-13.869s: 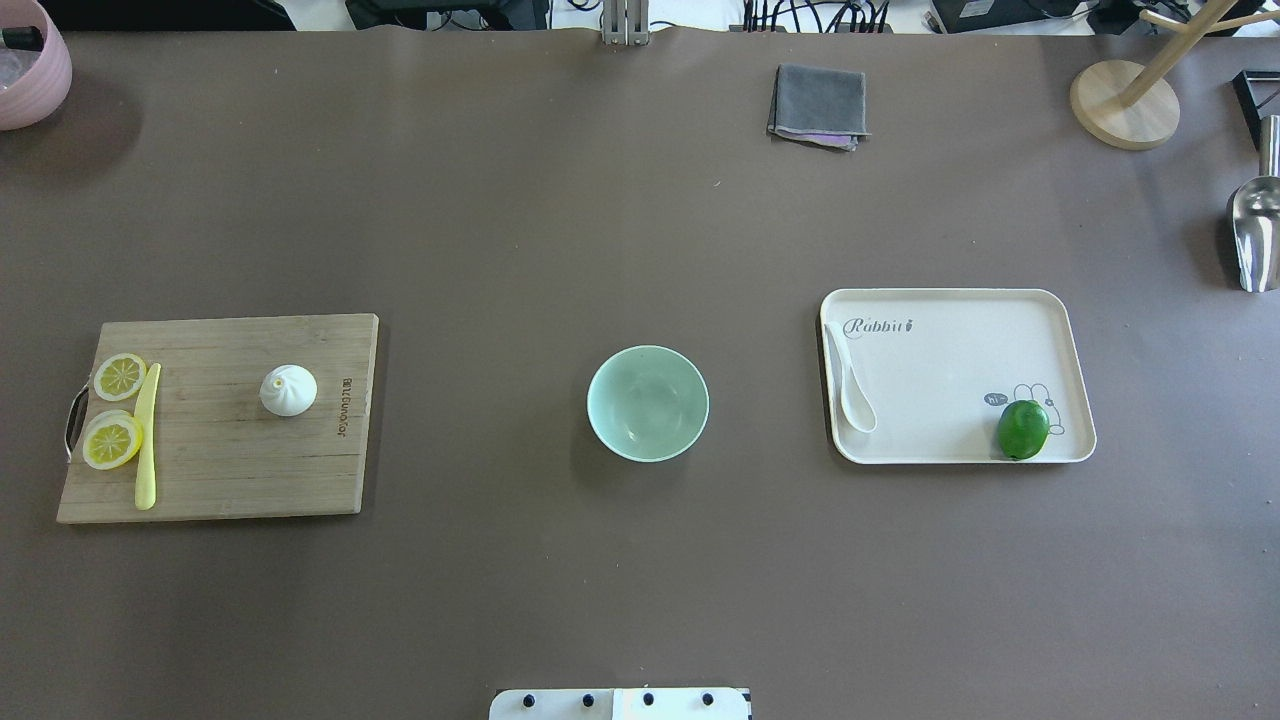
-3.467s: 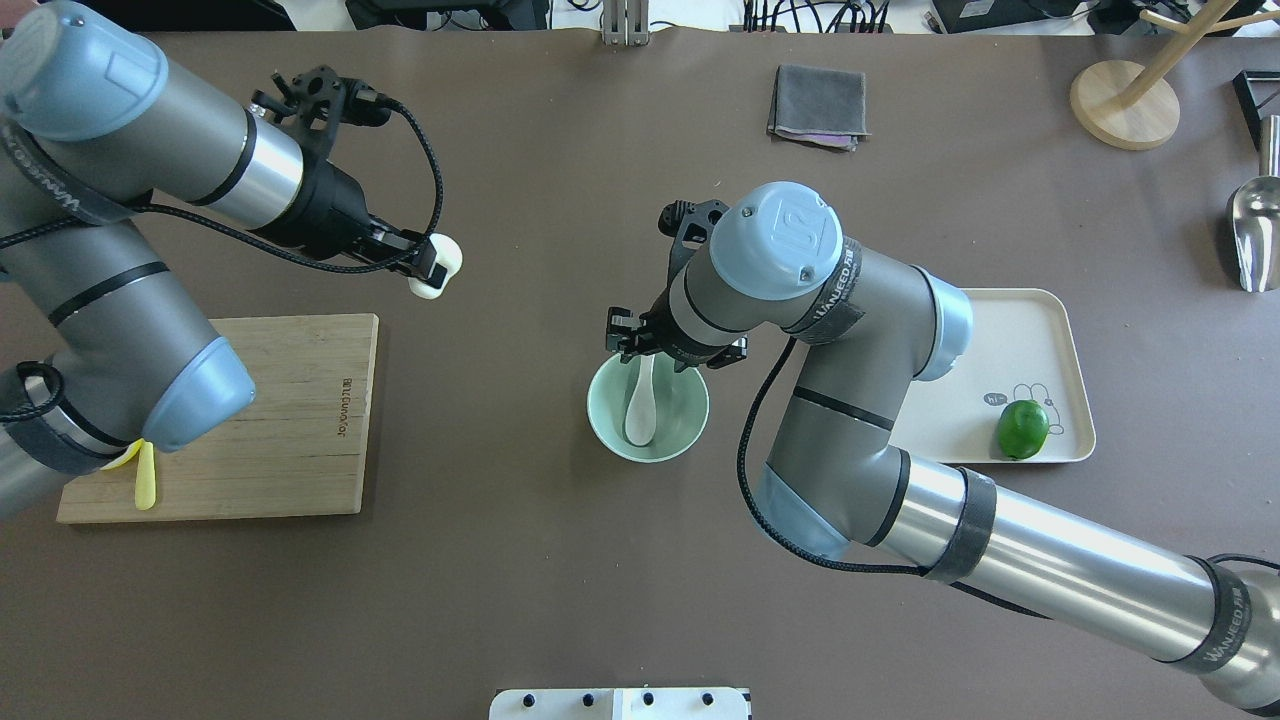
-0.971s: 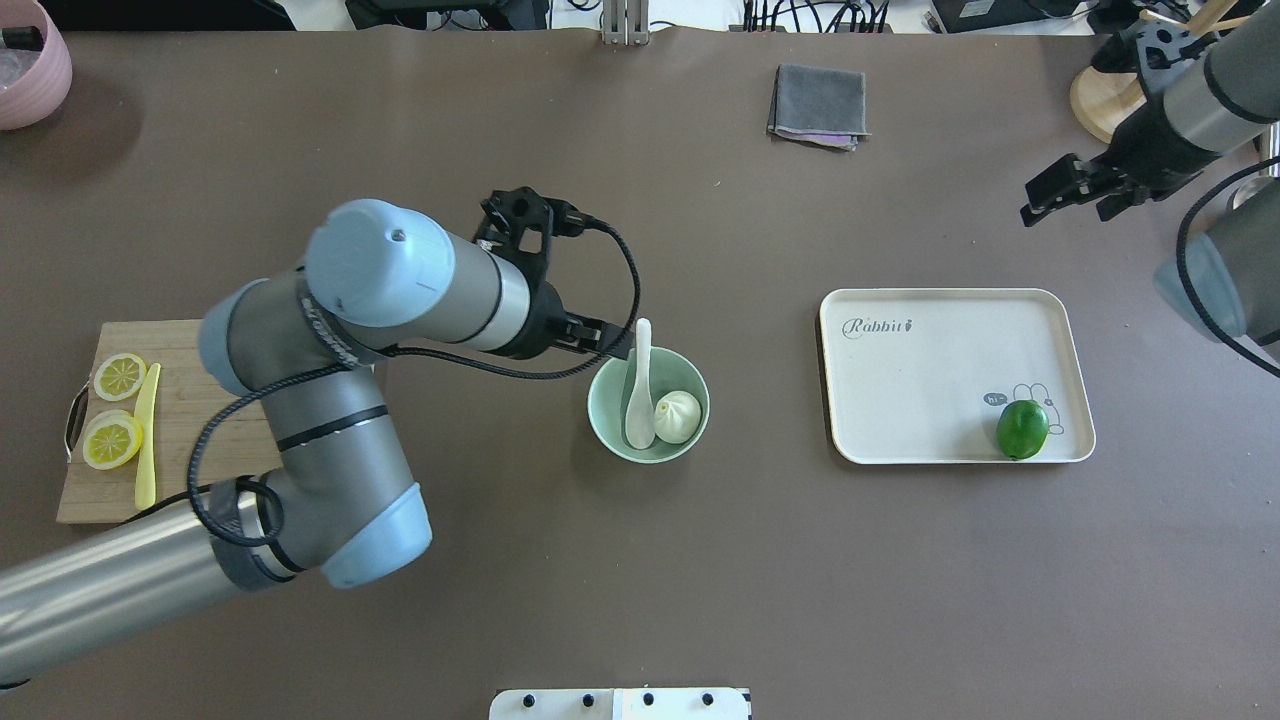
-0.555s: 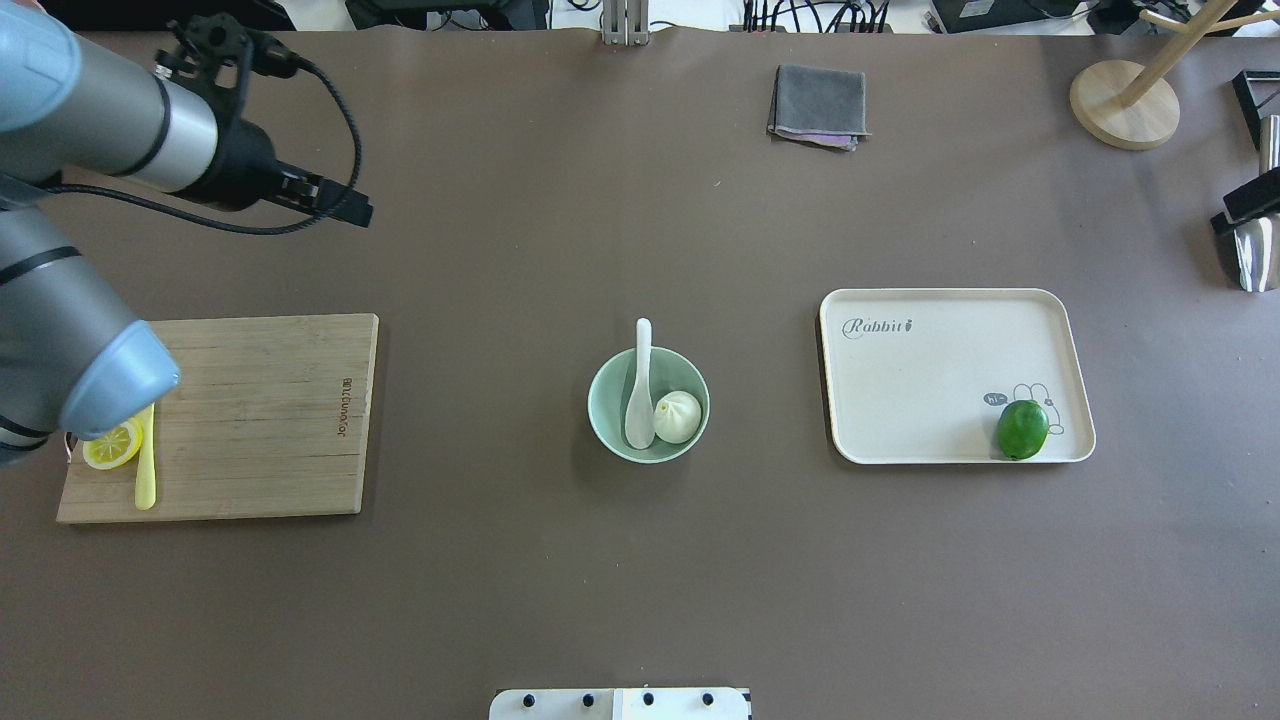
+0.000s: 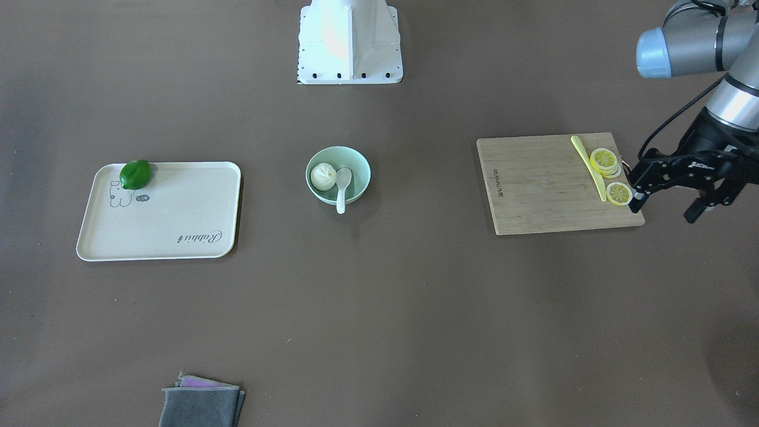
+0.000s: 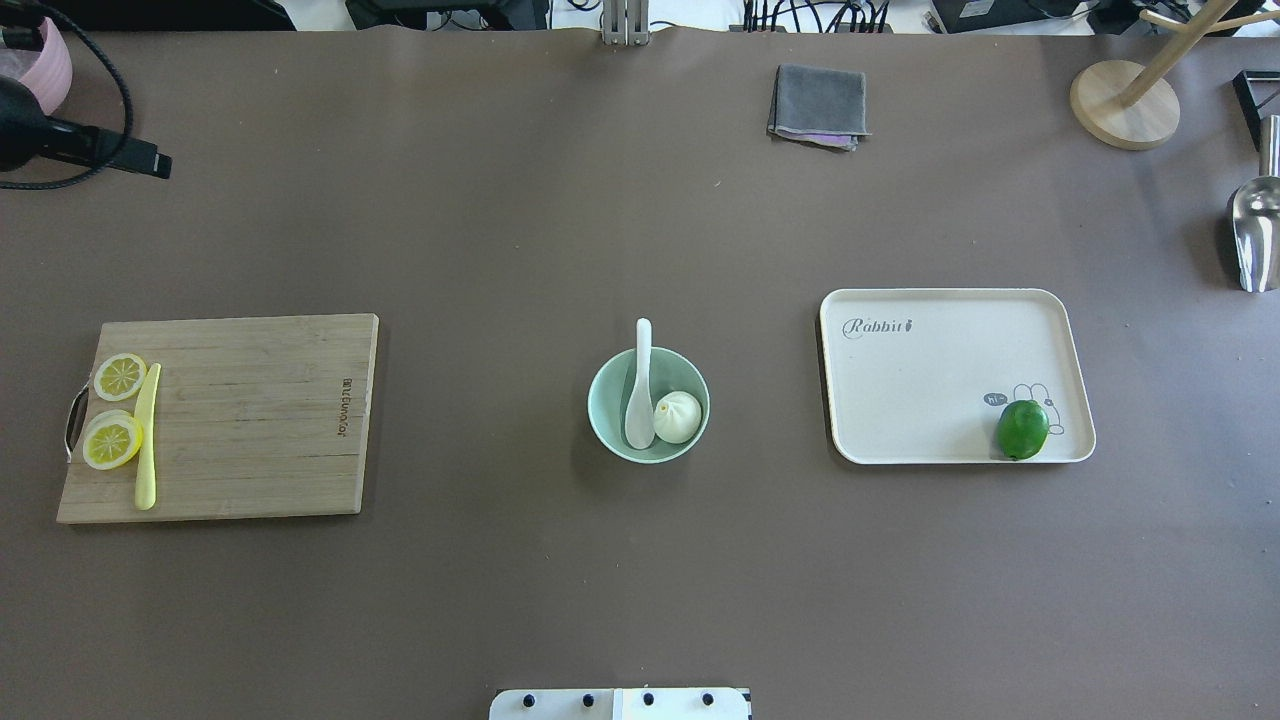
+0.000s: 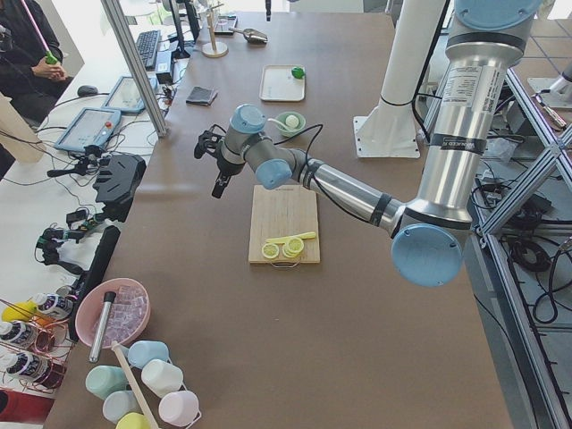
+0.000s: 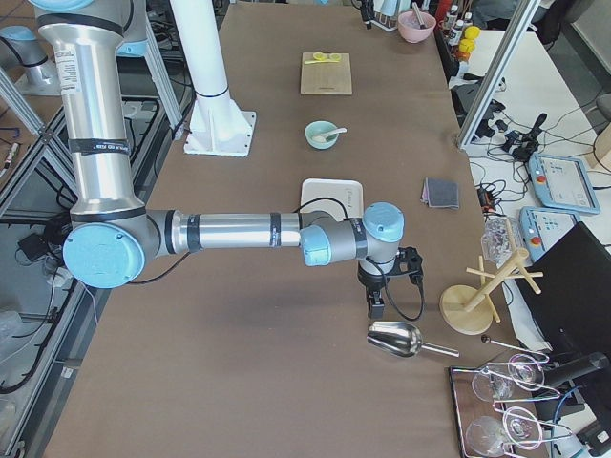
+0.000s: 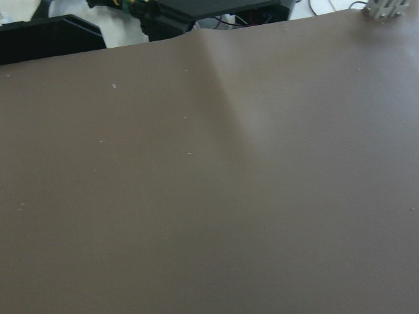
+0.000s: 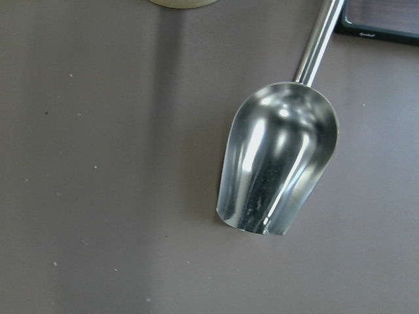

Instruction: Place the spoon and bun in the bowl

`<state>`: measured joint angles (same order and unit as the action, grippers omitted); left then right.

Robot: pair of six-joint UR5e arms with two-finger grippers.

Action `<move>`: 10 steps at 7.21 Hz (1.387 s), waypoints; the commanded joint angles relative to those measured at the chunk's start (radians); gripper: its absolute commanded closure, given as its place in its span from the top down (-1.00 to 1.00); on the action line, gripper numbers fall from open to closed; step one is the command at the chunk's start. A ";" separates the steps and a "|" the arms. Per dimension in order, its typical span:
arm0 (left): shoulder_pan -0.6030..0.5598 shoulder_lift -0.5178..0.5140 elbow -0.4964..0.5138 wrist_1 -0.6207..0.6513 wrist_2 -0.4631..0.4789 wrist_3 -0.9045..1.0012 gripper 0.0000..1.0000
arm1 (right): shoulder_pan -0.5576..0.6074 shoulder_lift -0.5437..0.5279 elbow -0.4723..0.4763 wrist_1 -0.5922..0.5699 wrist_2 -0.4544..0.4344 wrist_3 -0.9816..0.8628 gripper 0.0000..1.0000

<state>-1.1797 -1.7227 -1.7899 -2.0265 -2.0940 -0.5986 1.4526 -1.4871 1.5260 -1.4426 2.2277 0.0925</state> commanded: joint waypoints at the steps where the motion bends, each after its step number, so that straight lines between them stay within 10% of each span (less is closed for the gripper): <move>1: -0.169 0.046 0.021 0.200 -0.114 0.297 0.96 | 0.054 0.001 0.008 -0.140 -0.002 -0.128 1.00; 4: -0.369 0.188 0.020 0.319 -0.178 0.464 0.96 | 0.063 -0.044 0.034 -0.144 0.093 -0.125 1.00; 10: -0.399 0.249 0.029 0.316 -0.179 0.467 0.96 | 0.063 -0.042 0.039 -0.143 0.078 -0.116 1.00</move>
<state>-1.5780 -1.4749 -1.7620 -1.7111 -2.2728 -0.1320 1.5156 -1.5291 1.5646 -1.5861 2.3062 -0.0233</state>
